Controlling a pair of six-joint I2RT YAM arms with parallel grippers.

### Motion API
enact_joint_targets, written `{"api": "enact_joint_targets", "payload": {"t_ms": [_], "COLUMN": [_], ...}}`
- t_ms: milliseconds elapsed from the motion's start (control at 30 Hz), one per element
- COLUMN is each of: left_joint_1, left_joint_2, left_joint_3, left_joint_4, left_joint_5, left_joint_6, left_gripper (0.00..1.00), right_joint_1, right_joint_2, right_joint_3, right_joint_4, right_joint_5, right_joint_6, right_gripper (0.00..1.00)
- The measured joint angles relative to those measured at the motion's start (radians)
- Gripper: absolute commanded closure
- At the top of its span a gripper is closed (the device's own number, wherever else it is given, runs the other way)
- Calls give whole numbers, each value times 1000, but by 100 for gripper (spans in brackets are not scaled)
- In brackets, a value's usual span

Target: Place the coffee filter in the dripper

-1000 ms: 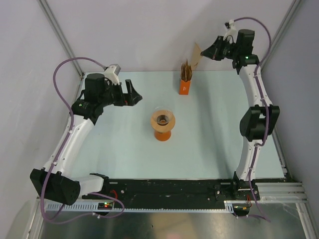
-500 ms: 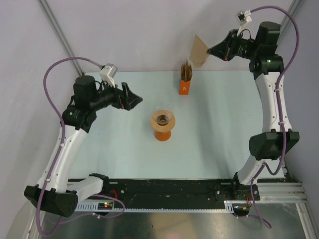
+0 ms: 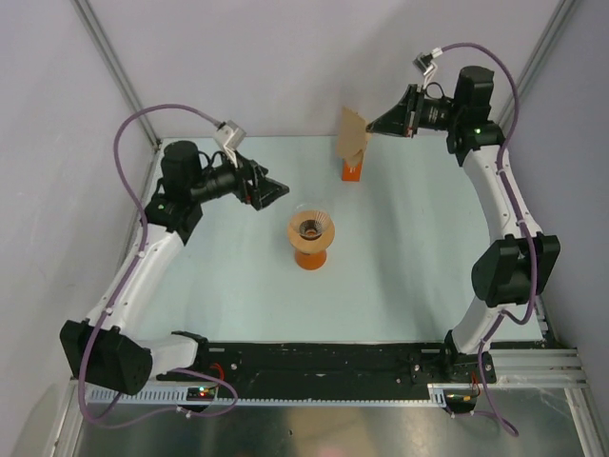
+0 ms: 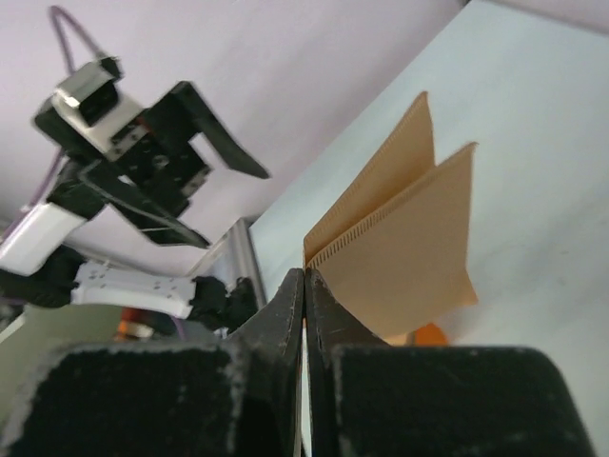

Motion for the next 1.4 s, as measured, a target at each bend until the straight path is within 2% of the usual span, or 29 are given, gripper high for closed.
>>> {"api": "enact_joint_targets", "payload": {"t_ms": [300,433,567,767,933,1100,1400], "left_joint_1": [-10,-13,-20,-59,-109,-141,-161], "left_joint_2": [9,-8,-36,-53,-54,-54,-48], "left_joint_3": [-189,-285,-393,-486,-496,-496,-496], "left_joint_4": [256,460,740,1115,1318,1419,1457], "left_joint_5": [124,165,169,167,169,169,161], "left_joint_6": [-16,-123,-281,-503,-601,-641,-654], "left_gripper": [1,0,0,0,0,0,0], "right_joint_1": [60,103,145,199,250,282,308], "right_joint_2": [-98,-165,-225,-270,-276,-288,-311], "right_joint_3": [-208,-235,-235,-212,-187,-179,-178], "right_joint_4": [390,598,711,711,644,583,552], "right_joint_5": [-148,-181,-192,-191,-174,-162,-146], "right_joint_6": [383,575,686,708,679,638,614], "right_gripper": [100,100,100,100,100,100,100]}}
